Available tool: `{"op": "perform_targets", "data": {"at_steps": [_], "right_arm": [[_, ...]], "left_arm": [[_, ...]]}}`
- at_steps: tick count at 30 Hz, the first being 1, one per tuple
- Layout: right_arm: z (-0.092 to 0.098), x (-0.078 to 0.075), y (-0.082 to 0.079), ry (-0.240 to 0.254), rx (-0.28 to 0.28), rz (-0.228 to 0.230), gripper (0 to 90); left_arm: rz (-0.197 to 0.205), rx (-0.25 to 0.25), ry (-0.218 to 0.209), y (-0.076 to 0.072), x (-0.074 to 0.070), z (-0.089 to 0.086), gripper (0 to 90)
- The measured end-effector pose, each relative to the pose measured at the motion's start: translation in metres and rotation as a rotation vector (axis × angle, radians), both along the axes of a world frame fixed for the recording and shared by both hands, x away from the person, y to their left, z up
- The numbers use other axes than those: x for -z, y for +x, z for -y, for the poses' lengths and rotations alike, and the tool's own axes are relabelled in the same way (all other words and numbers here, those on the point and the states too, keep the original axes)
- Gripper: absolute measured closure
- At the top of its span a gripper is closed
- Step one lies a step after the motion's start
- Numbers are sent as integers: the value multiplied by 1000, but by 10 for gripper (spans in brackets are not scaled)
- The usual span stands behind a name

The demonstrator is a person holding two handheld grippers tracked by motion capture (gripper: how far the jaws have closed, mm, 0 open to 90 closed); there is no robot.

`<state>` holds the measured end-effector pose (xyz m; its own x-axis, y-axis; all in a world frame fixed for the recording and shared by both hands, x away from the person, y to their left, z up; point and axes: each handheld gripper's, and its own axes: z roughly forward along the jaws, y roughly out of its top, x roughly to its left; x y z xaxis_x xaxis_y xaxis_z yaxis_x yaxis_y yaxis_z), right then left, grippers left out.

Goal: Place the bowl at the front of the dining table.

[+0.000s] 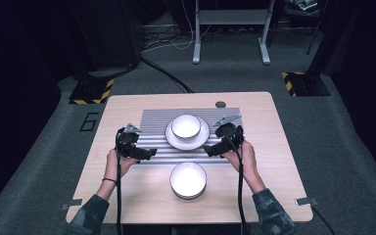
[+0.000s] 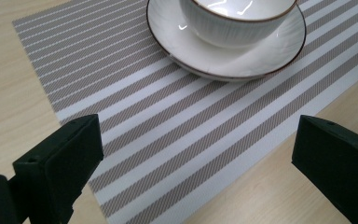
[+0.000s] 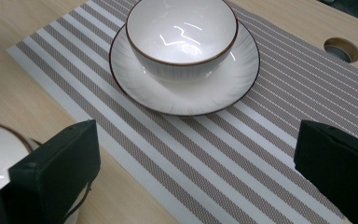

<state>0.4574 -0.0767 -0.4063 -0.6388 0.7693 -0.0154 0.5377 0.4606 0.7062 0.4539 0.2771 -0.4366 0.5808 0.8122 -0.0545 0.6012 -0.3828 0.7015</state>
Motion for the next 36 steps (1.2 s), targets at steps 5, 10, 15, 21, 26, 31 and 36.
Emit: {"op": "perform_targets", "data": {"at_steps": [5,10,15,21,26,31,36], "right_arm": [[12,2,-14,-5,4,23,0],[27,2,-28,1,20,42,0],[41,5,-41,8,39,54,0],[56,8,-58,15,60,73,0],[68,11,-72,17,85,85,0],[83,16,-83,10,123,96,3],[101,31,-89,-7,181,83,4]], "left_arm": [[1,-16,9,-11,5,-13,19],[-1,-30,0,-21,10,-25,19],[4,-38,-2,-36,16,-33,20],[7,-53,-6,-50,22,-43,22],[4,-70,-19,-60,29,-53,22],[0,-98,-11,-68,37,-62,23],[-23,-123,-10,-72,51,-72,22]]}}
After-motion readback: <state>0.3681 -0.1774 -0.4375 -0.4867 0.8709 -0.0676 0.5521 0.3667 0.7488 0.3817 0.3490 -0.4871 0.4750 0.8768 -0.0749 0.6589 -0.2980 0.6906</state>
